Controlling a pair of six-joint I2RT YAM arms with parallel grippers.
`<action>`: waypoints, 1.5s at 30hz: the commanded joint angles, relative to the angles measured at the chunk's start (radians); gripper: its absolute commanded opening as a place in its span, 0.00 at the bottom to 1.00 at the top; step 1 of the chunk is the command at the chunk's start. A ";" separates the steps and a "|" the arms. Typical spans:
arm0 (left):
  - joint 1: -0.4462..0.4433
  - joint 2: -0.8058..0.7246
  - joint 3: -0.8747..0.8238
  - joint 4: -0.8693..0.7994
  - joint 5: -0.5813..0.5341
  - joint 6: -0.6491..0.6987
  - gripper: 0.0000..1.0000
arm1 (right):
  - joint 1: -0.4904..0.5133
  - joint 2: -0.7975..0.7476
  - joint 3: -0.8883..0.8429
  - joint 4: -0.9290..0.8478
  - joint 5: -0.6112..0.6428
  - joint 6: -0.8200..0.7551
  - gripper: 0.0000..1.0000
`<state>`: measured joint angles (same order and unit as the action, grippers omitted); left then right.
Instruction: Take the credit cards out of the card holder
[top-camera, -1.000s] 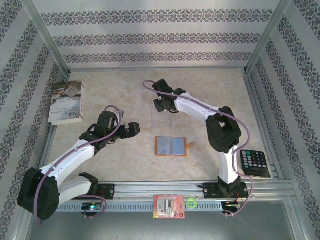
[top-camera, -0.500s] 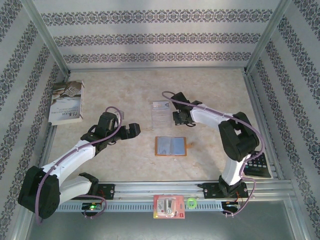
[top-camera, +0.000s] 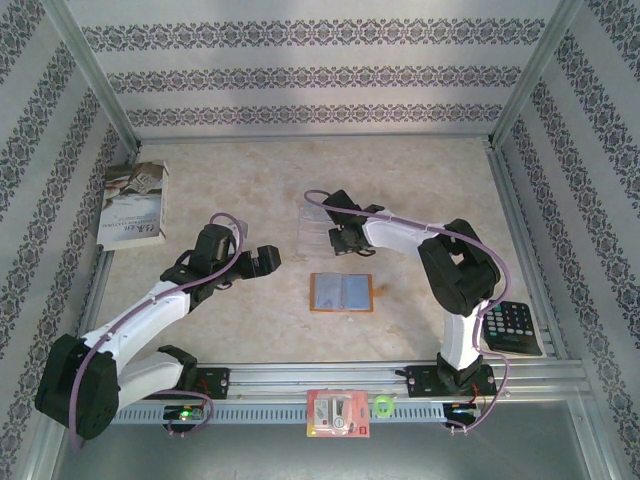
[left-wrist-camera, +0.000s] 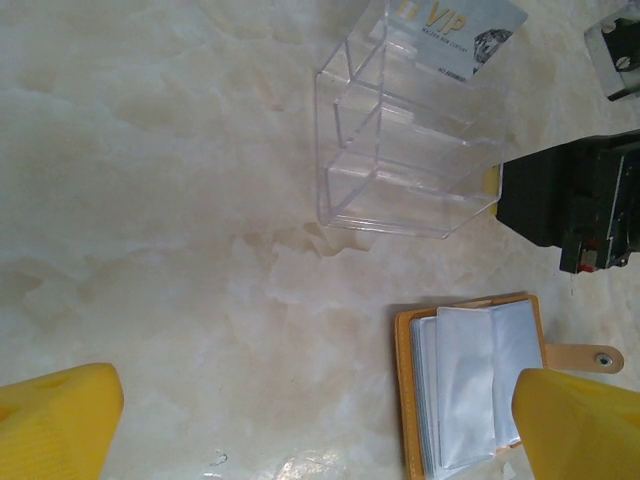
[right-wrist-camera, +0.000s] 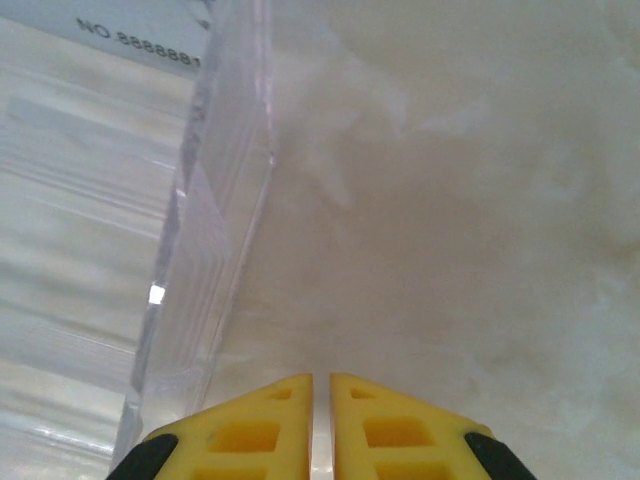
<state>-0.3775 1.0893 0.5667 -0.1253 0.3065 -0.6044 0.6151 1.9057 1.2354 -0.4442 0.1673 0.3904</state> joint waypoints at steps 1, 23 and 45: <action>0.011 -0.020 -0.011 0.008 -0.003 -0.003 1.00 | 0.015 -0.003 0.024 0.008 -0.009 0.012 0.14; 0.010 -0.064 -0.062 0.017 -0.048 -0.014 1.00 | 0.357 -0.150 -0.162 -0.112 -0.012 0.034 0.45; -0.127 0.045 -0.078 0.133 0.009 -0.060 0.78 | 0.379 -0.225 -0.267 0.108 -0.164 0.022 0.00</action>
<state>-0.4496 1.1130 0.5007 -0.0620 0.3122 -0.6434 1.0084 1.7256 1.0039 -0.4114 0.0837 0.4095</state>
